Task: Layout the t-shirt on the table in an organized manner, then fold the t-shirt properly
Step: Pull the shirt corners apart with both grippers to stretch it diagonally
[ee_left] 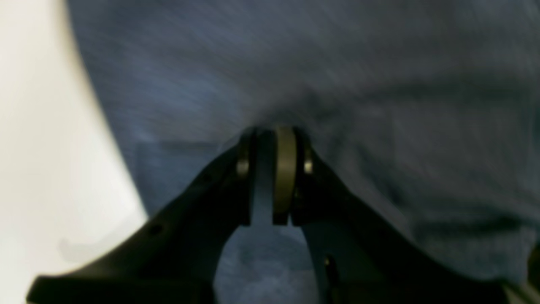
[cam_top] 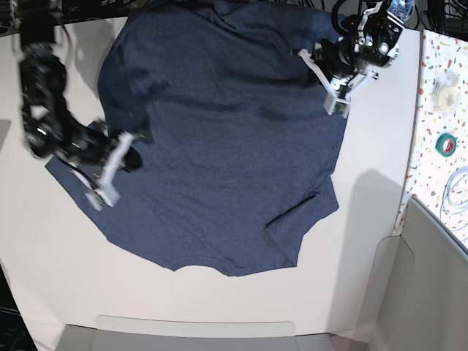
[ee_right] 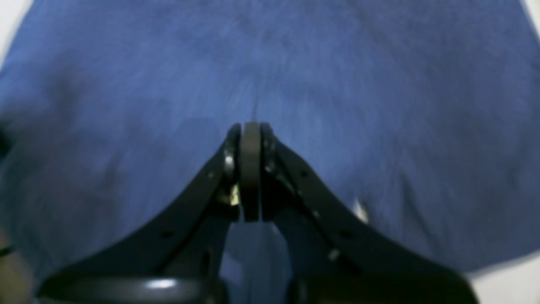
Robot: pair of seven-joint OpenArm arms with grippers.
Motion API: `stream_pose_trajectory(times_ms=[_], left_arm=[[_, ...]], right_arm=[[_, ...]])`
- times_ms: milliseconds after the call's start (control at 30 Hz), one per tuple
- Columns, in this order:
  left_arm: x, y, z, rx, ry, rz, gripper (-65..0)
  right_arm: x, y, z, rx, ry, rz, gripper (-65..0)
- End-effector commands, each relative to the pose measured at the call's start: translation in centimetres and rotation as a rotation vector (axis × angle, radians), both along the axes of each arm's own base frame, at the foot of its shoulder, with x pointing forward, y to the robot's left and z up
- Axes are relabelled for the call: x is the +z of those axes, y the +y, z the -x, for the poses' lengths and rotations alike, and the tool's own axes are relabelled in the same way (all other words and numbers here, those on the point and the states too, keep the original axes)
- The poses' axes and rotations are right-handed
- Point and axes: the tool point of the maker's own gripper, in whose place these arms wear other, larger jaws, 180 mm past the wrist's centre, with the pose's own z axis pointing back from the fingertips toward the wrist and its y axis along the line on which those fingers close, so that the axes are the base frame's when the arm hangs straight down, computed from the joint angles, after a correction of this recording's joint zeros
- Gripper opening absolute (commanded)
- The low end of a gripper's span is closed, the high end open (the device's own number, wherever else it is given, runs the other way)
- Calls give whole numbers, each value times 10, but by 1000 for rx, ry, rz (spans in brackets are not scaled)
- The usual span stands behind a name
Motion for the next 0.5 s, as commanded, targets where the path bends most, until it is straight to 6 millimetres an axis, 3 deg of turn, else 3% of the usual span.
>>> stream_pose_trajectory(times_ms=[0, 100, 233, 367, 467], left_arm=[[4, -1, 1, 8, -8, 13, -600], [0, 6, 9, 31, 11, 5, -603], [-1, 18, 16, 67, 21, -12, -622], [-6, 25, 30, 87, 51, -22, -650], [-10, 22, 42, 93, 80, -13, -650]], right_arm=[[23, 5, -28, 1, -96, 16, -650], [32, 25, -63, 16, -155, 92, -650], [43, 28, -107, -29, -180, 154, -650], [44, 4, -145, -101, -210, 278, -650], [32, -9, -160, -55, -201, 389, -650]])
